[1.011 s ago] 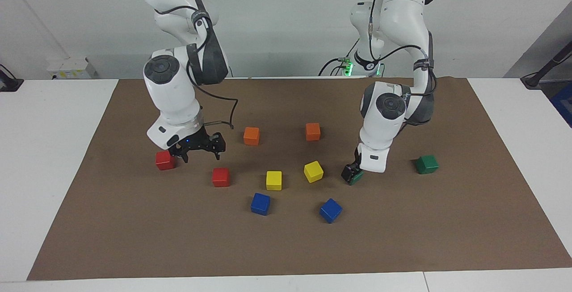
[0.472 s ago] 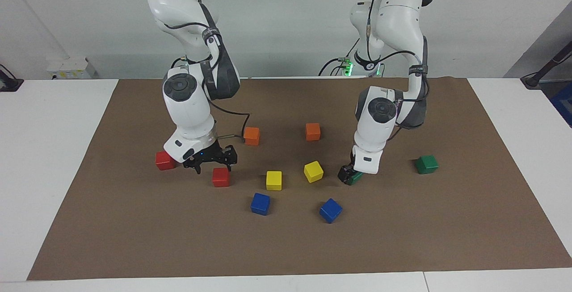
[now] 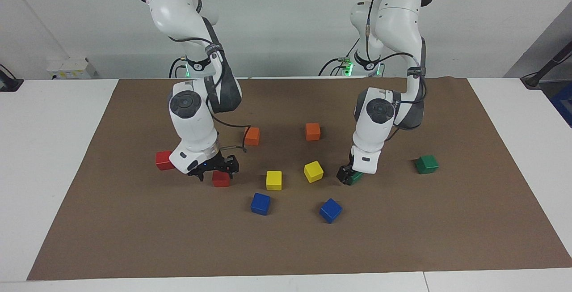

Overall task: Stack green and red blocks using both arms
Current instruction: 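Grasp the second green with the left gripper while the right gripper grasps red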

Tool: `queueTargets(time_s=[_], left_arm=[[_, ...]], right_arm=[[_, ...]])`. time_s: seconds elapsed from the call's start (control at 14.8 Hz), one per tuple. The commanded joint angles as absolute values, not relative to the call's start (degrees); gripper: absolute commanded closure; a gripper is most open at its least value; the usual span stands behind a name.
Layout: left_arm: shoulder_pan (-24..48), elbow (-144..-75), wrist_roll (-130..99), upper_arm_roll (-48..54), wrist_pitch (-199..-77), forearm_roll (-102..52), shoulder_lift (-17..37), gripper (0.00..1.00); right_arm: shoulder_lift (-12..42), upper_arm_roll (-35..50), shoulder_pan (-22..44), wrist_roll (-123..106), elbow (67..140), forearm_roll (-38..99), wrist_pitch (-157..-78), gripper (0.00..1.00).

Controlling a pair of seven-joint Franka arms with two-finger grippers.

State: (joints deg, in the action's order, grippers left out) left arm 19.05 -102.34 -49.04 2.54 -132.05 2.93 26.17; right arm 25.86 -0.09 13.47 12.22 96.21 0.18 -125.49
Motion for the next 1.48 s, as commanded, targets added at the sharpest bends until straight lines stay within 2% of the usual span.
queueTargets(time_s=[0.0, 0.4, 0.47, 0.54, 0.61, 0.67, 0.81, 0.94, 1.15, 1.42], left_arm=[[19.69, -103.27, -51.5, 1.93, -133.59, 4.04, 25.75, 0.0], [20.21, -103.62, -51.59, 1.93, -133.68, 4.04, 25.66, 0.01], [20.3, -103.62, -51.68, 1.93, -133.59, 4.04, 25.66, 0.19], [20.3, -103.45, -51.59, 1.93, -133.16, 4.04, 25.66, 0.57], [20.22, -103.01, -51.59, 1.93, -132.55, 4.04, 25.66, 0.93], [20.21, -102.92, -51.5, 1.85, -131.58, 4.04, 25.58, 1.0], [19.52, -99.08, -50.54, 1.84, -124.49, 6.57, 25.58, 1.0], [18.12, -96.86, -48.18, 1.93, -119.03, 7.38, 23.74, 1.0], [13.12, -99.05, -36.26, 2.2, -113.23, 6.59, 17.25, 1.0], [5.56, -99.23, -15.77, 2.11, -110.13, 2.91, 15.21, 1.0]], right_arm=[[25.4, 0.09, 13.71, 14.41, 99.05, 0.18, -128.58, 0.0], [25.58, 0.09, 13.8, 14.5, 103.35, 0.18, -133.14, 0.0], [25.66, 0.09, 13.8, 14.5, 104.14, 0.18, -134.02, 0.0], [25.75, 0.09, 13.8, 14.5, 104.41, 0.18, -134.56, 0.0], [25.93, 0.09, 13.8, 14.5, 104.5, 0.26, -134.47, 0.09], [25.93, 0.09, 13.8, 14.68, 104.41, 0.26, -134.21, 0.39], [25.67, 0.09, 13.89, 16.86, 104.41, 0.18, -133.16, 1.0], [25.14, 0.0, 14.68, 17.75, 103.89, -0.09, -131.76, 1.0], [22.95, -0.26, 13.54, 17.06, 98.72, -0.88, -122.99, 1.0], [16.72, -0.53, 9.77, 11.89, 98.35, -2.71, -118.83, 1.0]])
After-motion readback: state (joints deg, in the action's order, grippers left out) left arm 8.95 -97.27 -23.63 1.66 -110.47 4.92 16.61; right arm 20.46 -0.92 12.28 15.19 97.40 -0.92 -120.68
